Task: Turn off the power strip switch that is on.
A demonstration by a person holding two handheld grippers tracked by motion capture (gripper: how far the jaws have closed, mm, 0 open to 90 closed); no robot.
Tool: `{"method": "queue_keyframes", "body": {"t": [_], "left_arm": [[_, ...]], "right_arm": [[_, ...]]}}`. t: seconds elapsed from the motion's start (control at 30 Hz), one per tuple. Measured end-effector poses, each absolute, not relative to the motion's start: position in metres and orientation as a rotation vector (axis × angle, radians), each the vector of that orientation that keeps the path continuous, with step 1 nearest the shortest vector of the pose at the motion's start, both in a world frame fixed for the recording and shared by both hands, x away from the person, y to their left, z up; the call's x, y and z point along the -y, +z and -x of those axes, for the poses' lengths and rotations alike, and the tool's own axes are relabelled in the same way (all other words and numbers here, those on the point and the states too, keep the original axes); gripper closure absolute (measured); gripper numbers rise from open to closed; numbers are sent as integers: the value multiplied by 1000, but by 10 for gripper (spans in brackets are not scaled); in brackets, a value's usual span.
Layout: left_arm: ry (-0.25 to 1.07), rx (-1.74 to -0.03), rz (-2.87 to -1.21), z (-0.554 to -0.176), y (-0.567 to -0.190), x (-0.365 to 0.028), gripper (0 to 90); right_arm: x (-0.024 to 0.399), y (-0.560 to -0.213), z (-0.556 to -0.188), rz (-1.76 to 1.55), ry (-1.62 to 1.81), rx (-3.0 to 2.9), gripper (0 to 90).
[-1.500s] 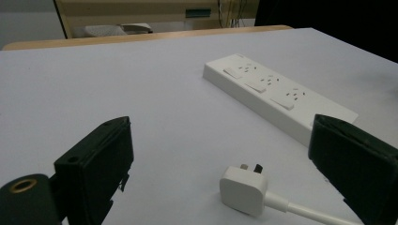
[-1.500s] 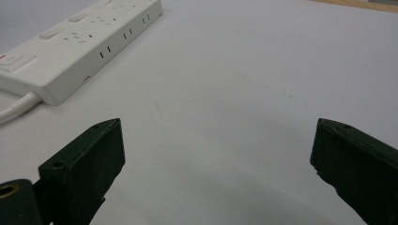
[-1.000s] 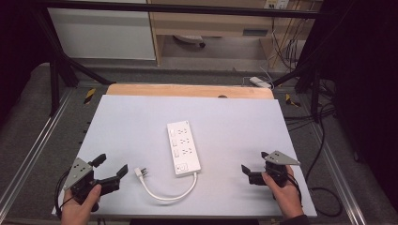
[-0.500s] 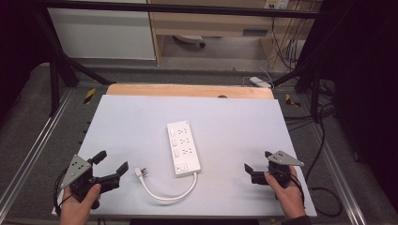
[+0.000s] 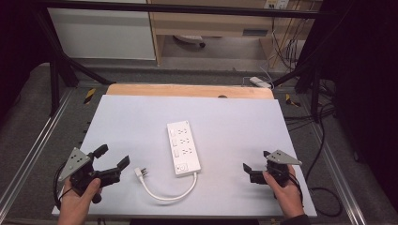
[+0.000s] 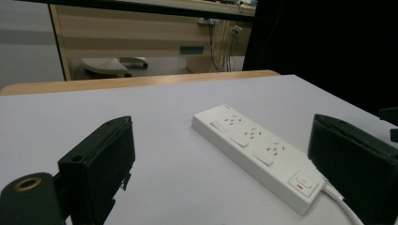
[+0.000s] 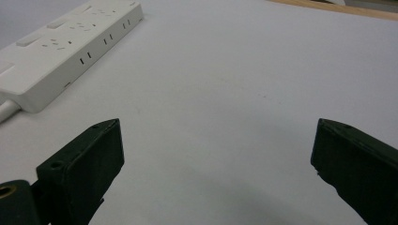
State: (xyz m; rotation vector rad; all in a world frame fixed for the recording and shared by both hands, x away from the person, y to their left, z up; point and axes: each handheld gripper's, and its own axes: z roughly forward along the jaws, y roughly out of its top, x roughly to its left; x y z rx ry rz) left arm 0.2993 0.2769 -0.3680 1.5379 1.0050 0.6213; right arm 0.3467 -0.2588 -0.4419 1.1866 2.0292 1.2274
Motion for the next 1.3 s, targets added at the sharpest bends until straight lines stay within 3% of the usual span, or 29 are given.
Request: {"method": "queue_keyframes", "body": {"t": [1.3], "left_arm": [[567,-961,-1615,-348,-328,-235,77]], "right_arm": [[257,-440,-346,-1190,1255,-2021,27]]}}
